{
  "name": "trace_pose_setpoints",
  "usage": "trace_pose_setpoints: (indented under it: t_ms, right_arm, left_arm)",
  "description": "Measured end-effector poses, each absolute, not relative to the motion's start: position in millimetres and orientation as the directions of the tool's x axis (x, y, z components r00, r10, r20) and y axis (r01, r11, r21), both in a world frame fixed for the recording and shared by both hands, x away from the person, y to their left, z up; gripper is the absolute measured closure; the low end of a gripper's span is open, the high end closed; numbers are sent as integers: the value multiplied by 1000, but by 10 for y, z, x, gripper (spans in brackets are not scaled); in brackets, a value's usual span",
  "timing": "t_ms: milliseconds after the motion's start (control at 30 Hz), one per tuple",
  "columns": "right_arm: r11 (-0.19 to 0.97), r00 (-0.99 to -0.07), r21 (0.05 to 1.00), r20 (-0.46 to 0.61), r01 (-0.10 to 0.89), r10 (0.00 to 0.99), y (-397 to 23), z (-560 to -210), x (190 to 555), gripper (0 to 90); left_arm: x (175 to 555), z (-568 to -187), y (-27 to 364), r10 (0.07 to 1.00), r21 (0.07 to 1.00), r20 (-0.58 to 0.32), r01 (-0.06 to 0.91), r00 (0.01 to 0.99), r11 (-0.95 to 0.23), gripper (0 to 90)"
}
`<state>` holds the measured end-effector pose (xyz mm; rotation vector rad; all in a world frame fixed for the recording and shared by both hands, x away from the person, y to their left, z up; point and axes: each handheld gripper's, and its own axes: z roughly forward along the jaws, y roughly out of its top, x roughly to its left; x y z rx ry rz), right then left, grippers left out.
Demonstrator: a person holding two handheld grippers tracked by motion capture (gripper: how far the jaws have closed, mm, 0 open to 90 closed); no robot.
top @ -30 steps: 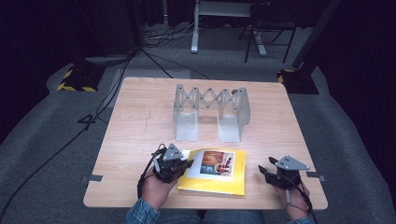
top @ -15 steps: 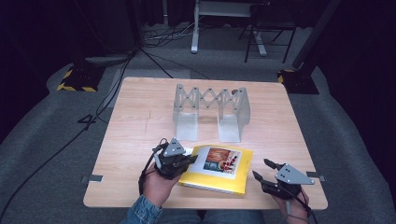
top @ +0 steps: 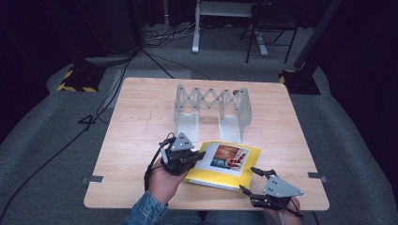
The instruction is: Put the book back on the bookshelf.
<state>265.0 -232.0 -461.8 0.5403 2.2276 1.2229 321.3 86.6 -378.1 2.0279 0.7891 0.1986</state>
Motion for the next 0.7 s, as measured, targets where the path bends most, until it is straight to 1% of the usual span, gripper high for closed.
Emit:
trace_pose_setpoints:
  t_ms: [200, 267, 400, 500, 600, 700]
  right_arm:
    - [539, -786, 840, -290, 65, 546, -2209, -4674, 2639, 224]
    - [577, -778, 816, -338, 39, 530, -2139, -4718, 2630, 190]
    - [646, -747, 763, -426, 6, 511, -2007, -4814, 2644, 166]
    - [708, -686, 705, -533, -37, 495, -1915, -4907, 2640, 167]
    - [743, -647, 668, -584, -40, 490, -1854, -4967, 2653, 168]
    - [786, -603, 615, -649, -58, 464, -1786, -5015, 2669, 168]
  left_arm:
    - [3210, -3751, 853, 585, 814, -179, 453, 791, -364, 894]
    - [3207, -3745, 846, 578, 811, -190, 458, 794, -363, 894]
    - [3207, -3736, 833, 570, 813, -187, 452, 800, -367, 894]
    - [3217, -3749, 819, 553, 809, -208, 460, 807, -366, 894]
    - [3234, -3777, 818, 550, 804, -229, 475, 803, -359, 894]
    - [3244, -3797, 822, 546, 802, -239, 480, 803, -356, 894]
